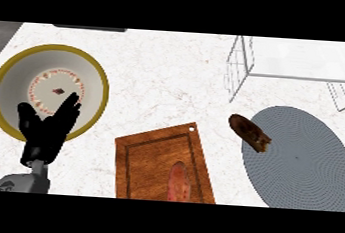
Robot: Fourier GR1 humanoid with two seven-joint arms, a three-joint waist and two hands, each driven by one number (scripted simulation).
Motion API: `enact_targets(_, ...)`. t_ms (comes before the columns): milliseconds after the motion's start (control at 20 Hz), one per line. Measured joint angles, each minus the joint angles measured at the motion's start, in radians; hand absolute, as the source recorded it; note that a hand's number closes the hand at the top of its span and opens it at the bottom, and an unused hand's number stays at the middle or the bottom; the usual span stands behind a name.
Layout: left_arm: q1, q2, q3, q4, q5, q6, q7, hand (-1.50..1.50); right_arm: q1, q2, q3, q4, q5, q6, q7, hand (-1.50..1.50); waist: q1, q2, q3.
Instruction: Pick the lemon from the placemat and place it in the tiered shelf
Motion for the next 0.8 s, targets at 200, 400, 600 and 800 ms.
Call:
enact_targets(200, 0.006, -0.004, -0.001, -0.007, -0.005, 0.000, -0.007, 0.00, -0.020, 0.010, 0.020, 0.109, 0.057, -0.045, -0.097, 1.50, 0.000, 0.000, -0.001)
enact_targets(400, -0.005, -0.005, 0.006, 0.002, -0.004, 0.003, 0.002, 0.00, -0.042, 0.028, 0.032, 0.220, 0.109, -0.104, -0.178, 1.50, 0.002, 0.001, 0.000)
enact_targets(600, -0.004, -0.009, 0.001, -0.007, -0.008, 0.001, 0.012, 0.00, -0.074, 0.038, 0.040, 0.326, 0.154, -0.152, -0.256, 1.50, 0.004, 0.002, 0.000)
enact_targets(800, -0.007, -0.013, 0.004, -0.004, -0.010, 0.003, 0.015, 0.00, -0.092, 0.042, 0.028, 0.417, 0.171, -0.186, -0.351, 1.50, 0.003, 0.002, 0.000)
